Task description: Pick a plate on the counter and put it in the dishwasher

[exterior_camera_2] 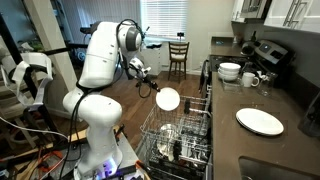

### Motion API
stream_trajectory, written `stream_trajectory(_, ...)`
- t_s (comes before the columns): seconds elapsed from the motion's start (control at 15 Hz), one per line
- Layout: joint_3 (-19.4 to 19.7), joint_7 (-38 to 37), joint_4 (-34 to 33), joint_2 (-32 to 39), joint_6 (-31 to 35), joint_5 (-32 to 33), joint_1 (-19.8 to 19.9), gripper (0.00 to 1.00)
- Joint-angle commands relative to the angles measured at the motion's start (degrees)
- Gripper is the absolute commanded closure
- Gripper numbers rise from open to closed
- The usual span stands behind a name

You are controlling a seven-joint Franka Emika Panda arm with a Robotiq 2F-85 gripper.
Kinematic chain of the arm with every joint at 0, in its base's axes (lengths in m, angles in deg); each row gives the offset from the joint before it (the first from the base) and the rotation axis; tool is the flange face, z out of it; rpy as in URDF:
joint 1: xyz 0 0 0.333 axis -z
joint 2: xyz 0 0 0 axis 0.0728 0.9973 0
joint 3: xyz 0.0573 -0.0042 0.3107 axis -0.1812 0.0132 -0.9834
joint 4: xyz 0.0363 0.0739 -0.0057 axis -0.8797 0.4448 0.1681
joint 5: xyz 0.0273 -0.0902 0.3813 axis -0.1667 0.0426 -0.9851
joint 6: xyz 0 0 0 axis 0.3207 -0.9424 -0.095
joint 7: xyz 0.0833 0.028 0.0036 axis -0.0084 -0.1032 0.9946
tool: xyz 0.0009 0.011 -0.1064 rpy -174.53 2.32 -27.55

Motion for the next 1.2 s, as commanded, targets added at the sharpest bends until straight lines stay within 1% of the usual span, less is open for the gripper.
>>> stream_trajectory(0.0,-1.35,0.49,7.78,-7.67,6.17,-1.14,2.39,0.98)
stream_trajectory(0.33,-1.38,0.6,13.95,-13.15,15.49,-1.3,4.41,0.98)
stream_trajectory(0.4,-1.25,0.37,14.64,-13.92,15.8,-1.42,4.4,0.98)
stream_trajectory(0.47,-0.71,0.17,11.2,-9.67,14.06,-0.21,3.27,0.98)
stream_trajectory(0.53,-0.71,0.17,11.72,-10.1,14.32,-0.21,3.38,0.96)
stream_trajectory(1.13,-0.63,0.17,11.63,-9.17,14.33,-0.22,3.24,0.96)
